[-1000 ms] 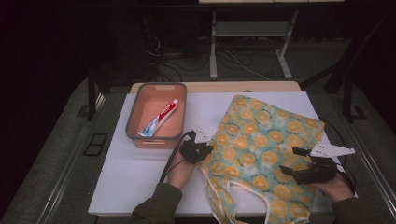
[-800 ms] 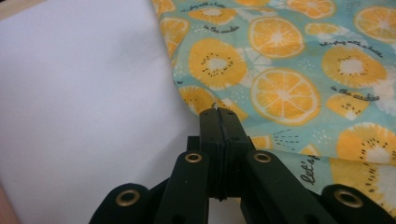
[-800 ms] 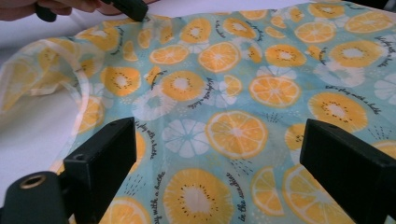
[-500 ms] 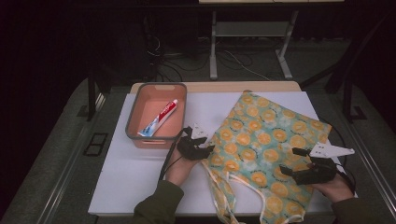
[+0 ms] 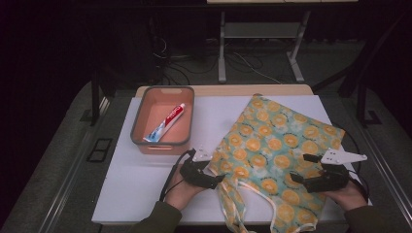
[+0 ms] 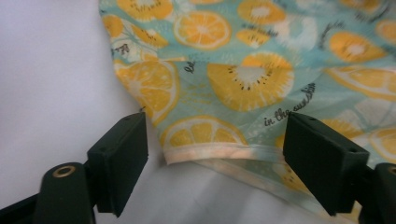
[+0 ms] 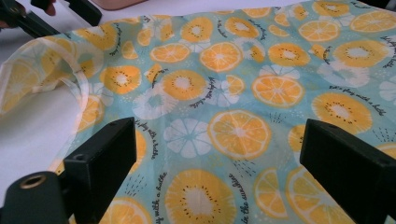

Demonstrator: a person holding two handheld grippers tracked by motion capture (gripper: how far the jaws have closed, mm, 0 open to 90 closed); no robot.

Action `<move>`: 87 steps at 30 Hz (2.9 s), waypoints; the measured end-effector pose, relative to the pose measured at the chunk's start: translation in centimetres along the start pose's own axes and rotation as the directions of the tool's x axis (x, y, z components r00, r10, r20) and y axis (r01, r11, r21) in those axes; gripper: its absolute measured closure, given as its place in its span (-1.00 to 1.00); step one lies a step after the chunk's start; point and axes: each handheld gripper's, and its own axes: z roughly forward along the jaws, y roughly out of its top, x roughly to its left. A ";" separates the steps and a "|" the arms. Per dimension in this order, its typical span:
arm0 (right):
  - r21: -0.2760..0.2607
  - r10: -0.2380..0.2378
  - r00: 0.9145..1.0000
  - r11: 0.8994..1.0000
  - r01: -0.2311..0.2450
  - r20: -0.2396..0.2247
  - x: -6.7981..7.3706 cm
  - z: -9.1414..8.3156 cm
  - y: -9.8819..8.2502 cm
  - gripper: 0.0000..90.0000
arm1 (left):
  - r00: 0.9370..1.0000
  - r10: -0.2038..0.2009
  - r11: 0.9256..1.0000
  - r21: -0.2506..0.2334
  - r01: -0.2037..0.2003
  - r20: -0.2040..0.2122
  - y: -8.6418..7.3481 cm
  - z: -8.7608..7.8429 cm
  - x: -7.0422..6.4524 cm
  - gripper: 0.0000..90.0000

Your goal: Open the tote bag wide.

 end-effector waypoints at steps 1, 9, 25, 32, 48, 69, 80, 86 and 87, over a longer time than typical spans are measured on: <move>0.000 -0.001 1.000 1.000 0.001 0.000 0.0 0.0 0.0 -0.76 | 1.000 0.010 1.000 0.008 -0.010 0.002 -0.1 0.2 0.0 -0.39; 0.001 0.000 1.000 1.000 0.000 -0.001 0.0 0.0 0.0 -0.76 | 0.993 0.105 0.994 0.029 -0.104 -0.049 0.5 0.7 -0.1 0.94; 0.029 -0.011 0.999 0.999 0.013 -0.042 0.9 0.4 0.4 -0.76 | 0.988 -0.015 0.997 -0.083 0.002 -0.154 1.4 -0.9 2.9 0.38; 0.084 -0.042 0.990 0.995 0.054 -0.136 2.9 1.6 1.0 -0.48 | 0.997 -0.041 0.992 -0.122 0.033 -0.064 -0.7 -4.6 2.7 -0.08; 0.239 -0.121 0.963 0.954 0.180 -0.239 6.7 6.2 1.3 -0.05 | 1.000 -0.030 0.991 -0.129 0.030 0.002 -5.5 -7.1 2.4 -1.00; 0.246 -0.133 0.974 0.953 0.177 -0.185 6.8 10.6 4.3 1.00 | 1.000 -0.015 0.992 -0.122 0.013 -0.019 -5.4 -7.2 2.6 -0.98; 0.218 -0.099 0.987 0.968 0.126 -0.128 4.8 13.3 6.5 0.95 | 1.000 -0.016 0.993 -0.120 0.014 -0.023 -5.4 -7.2 2.8 -0.97; 0.146 -0.116 0.973 0.978 0.146 -0.199 6.2 10.1 7.3 0.08 | 1.000 -0.019 0.992 -0.123 0.016 -0.023 -5.4 -7.2 2.8 -0.96; 0.141 -0.125 0.969 0.977 0.157 -0.214 6.7 9.6 7.3 0.03 | 1.000 -0.019 0.992 -0.123 0.016 -0.023 -5.4 -7.2 2.8 -0.96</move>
